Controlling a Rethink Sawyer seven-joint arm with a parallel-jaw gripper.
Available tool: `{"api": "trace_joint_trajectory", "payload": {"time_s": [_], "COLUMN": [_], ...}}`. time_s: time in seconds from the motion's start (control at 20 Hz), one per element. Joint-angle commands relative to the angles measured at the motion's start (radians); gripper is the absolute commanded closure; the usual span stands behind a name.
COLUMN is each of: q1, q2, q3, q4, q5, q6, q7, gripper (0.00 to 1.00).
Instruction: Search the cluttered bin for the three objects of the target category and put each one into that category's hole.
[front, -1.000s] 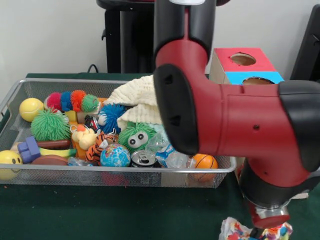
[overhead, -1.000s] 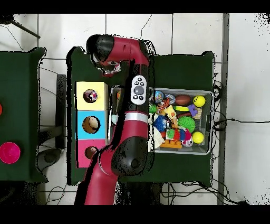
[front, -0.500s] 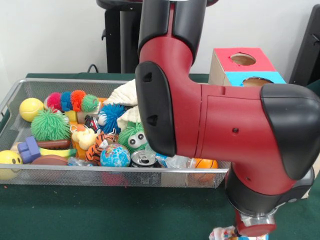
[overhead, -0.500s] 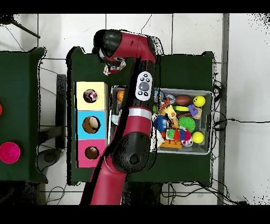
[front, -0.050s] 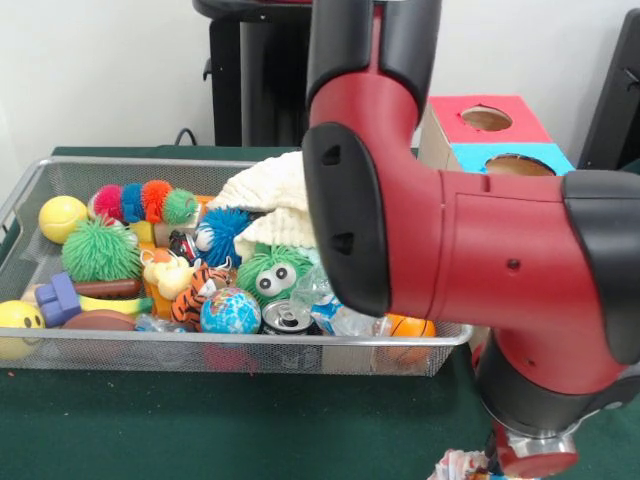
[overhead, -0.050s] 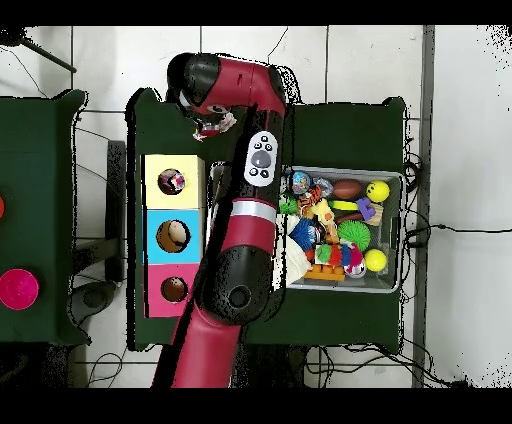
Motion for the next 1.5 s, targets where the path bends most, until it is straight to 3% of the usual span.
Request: {"api": "trace_joint_trajectory", "payload": {"time_s": [0.05,0.2,0.3,0.4,0.55,0.75,1.05,1.4,1.45,1.5], "q1": [0.037,0.126,0.211,0.284,0.335,0.373,0.381,0.328,0.317,0.313], "q2": [-0.098,-0.226,-0.332,-0.446,-0.563,-0.67,-0.768,-0.73,-0.735,-0.731], "q3": [0.037,0.262,0.432,0.533,0.598,0.639,0.726,0.801,0.824,0.826], "q4": [0.122,0.261,0.449,0.662,0.864,1.029,1.178,1.079,1.065,1.054], "q5": [-0.113,-0.293,-0.4,-0.477,-0.542,-0.608,-0.676,-0.796,-0.828,-0.833], "q6": [0.108,0.154,0.092,0.007,-0.078,-0.147,-0.268,-0.267,-0.26,-0.248], "q7": [-0.115,-0.156,-0.205,-0.278,-0.356,-0.401,-0.457,-0.521,-0.507,-0.506], "gripper": [1.0,1.0,1.0,1.0,1.0,1.0,1.0,1.0,0.0,0.0]}}
